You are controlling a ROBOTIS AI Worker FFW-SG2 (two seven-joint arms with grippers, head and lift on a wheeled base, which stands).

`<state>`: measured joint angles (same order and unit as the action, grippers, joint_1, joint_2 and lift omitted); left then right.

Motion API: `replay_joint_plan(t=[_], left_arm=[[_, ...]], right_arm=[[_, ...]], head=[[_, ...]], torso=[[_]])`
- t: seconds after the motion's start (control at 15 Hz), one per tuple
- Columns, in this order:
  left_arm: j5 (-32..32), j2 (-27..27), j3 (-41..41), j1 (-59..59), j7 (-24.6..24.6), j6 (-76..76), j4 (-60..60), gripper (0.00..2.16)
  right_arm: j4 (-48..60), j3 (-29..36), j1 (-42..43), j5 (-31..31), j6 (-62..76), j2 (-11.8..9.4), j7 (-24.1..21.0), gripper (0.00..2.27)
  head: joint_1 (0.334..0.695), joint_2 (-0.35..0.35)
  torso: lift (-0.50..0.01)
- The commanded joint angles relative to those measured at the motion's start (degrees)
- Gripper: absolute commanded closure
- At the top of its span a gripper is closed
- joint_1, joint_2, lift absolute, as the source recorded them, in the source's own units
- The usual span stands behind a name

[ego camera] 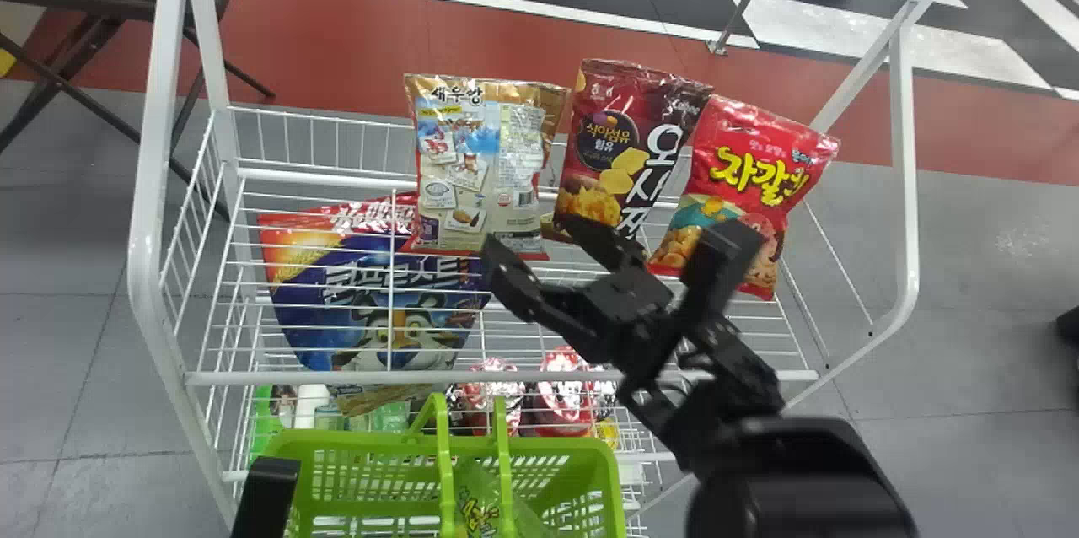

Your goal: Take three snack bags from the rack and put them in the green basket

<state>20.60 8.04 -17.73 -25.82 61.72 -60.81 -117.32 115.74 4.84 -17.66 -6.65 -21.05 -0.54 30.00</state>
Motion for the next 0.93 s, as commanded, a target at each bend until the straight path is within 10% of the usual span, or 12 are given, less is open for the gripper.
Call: replay_joint_plan(t=[0.0, 0.33, 0.4, 0.53, 0.87], left_arm=[[0.1, 0.0, -0.1, 0.2, 0.1, 0.0, 0.2, 1.27], [0.2, 0.5, -0.1, 0.7, 0.2, -0.5, 0.0, 1.27], [0.3, 0.5, -0.1, 0.8, 0.2, -0.5, 0.1, 1.27], [0.4, 0.6, -0.1, 1.0, 0.2, -0.5, 0.2, 1.27], [0.3, 0.6, -0.1, 0.6, 0.2, -0.3, -0.1, 1.27]], right_arm=[[-7.3, -3.0, 6.9, 2.3, 0.2, 0.0, -2.7, 0.06], [-15.0, -5.7, 13.5, 6.5, 1.7, 0.0, -8.4, 0.14], [-15.4, -5.7, 14.3, 7.1, 0.2, 0.0, -8.4, 0.37], [-14.9, -6.2, 14.2, 7.3, -2.8, -0.1, -8.2, 1.94], [-11.6, -6.1, 11.1, 7.2, -3.2, -0.3, -6.2, 2.17]], head=[[0.695, -0.350], [0.695, -0.350], [0.695, -0.350], [0.695, -0.350], [0.695, -0.341]], torso=[[-0.007], [-0.007], [-0.007], [-0.007], [-0.007]])
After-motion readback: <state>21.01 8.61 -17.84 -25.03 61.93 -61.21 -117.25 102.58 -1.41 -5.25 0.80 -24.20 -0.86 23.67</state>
